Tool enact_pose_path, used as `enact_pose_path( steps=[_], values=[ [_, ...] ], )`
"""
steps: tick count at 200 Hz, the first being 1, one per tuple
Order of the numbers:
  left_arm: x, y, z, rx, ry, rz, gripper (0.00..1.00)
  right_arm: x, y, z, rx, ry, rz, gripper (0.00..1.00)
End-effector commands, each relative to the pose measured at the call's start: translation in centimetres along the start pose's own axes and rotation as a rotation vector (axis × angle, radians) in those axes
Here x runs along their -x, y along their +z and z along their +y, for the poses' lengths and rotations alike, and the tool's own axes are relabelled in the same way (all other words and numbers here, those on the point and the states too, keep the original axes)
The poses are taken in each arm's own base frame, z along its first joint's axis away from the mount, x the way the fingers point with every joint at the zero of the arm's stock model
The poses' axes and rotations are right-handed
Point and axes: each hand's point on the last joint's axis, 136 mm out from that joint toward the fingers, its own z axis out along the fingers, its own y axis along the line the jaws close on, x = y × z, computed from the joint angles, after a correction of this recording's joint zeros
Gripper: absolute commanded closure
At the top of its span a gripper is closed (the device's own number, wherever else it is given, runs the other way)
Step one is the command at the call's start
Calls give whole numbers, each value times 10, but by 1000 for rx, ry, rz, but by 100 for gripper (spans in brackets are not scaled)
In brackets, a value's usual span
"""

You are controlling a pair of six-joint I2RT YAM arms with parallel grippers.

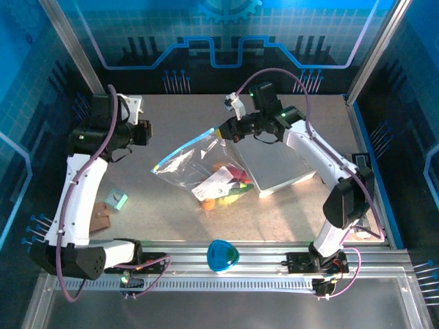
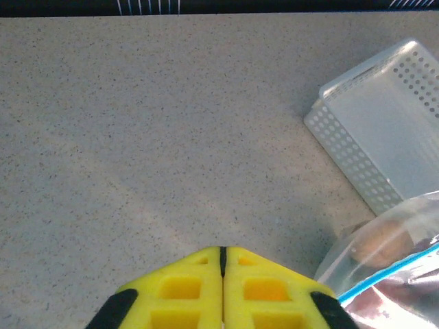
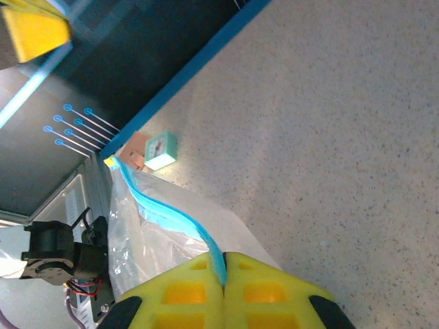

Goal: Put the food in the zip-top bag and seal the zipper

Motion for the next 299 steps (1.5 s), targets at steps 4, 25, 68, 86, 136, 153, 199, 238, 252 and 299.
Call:
enact_pose_path(
  steps=[4, 25, 68, 86, 136, 153, 199, 238, 252, 299],
  values=[
    [4, -3, 1, -6, 4, -67, 78, 20, -12, 12, 17, -30, -49, 100],
    [-8, 1, 0, -29, -27, -63, 72, 23, -15, 9, 12, -32, -55, 100],
    [-40, 2, -4, -71, -149, -58, 56, 24, -16, 6, 19, -30, -58, 100],
    [-56, -2, -8, -95, -194, -39, 53, 26, -17, 5, 25, -28, -60, 100],
    [-97, 2, -11, -127, -260, 12, 45, 29, -19, 1, 46, -25, -73, 100],
    [-106, 8, -11, -135, -281, 26, 42, 29, -21, 2, 52, -27, -75, 100],
    [-103, 22, -9, -164, -303, -38, 39, 32, -25, 8, 65, -41, -89, 100],
    [-92, 33, -9, -199, -302, -105, 47, 32, -26, 9, 69, -39, -92, 100],
    [-87, 36, -12, -226, -298, -118, 52, 31, -26, 9, 70, -36, -91, 100],
    [-77, 35, -26, -324, -281, -130, 91, 33, -28, 10, 67, -39, -98, 100]
  ],
)
